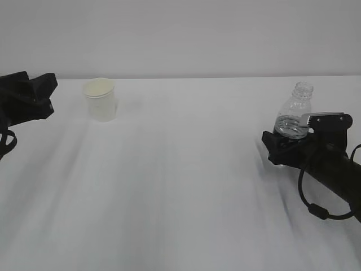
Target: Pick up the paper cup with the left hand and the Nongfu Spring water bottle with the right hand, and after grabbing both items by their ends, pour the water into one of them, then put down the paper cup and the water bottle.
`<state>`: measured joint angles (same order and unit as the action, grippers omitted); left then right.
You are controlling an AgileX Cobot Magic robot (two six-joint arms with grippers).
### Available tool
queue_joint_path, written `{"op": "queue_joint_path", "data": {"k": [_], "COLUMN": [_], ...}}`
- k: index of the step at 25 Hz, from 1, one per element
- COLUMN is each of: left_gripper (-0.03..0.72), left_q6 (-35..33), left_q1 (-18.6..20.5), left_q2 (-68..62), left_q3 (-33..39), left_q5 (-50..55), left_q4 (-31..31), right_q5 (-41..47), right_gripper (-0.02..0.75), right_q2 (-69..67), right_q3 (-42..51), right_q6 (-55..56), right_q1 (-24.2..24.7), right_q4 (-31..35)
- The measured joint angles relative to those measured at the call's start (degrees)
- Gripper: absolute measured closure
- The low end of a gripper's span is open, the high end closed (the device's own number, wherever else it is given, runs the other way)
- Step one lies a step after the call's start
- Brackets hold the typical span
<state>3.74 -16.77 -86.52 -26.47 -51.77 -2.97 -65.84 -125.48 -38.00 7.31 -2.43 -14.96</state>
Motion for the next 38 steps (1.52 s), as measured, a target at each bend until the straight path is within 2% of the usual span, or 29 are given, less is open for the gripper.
{"op": "queue_joint_path", "data": {"k": [5,17,31,38], "left_gripper": [0.297,0.305,0.309,0.309], "left_q6": [0.0,0.0,0.0,0.0], "left_q1": [0.0,0.0,0.0,0.0], "left_q2": [0.0,-0.3,-0.6,-0.6], "left_q3": [0.0,0.0,0.0,0.0], "left_q5": [-0.1,-0.1,-0.1,-0.1], "left_q4": [0.0,0.0,0.1,0.1], "right_q5": [0.0,-0.1,0.3,0.3], "right_gripper": [0.154,0.243,0.253,0.302], "right_q2": [0.0,0.0,0.1,0.1], "right_q3": [0.0,0.0,0.0,0.0], "right_q6": [0.0,0.0,-4.7,-5.3], "right_q1": [0.0,0.0,0.0,0.0], "right_q4": [0.0,0.1,0.0,-0.1]}}
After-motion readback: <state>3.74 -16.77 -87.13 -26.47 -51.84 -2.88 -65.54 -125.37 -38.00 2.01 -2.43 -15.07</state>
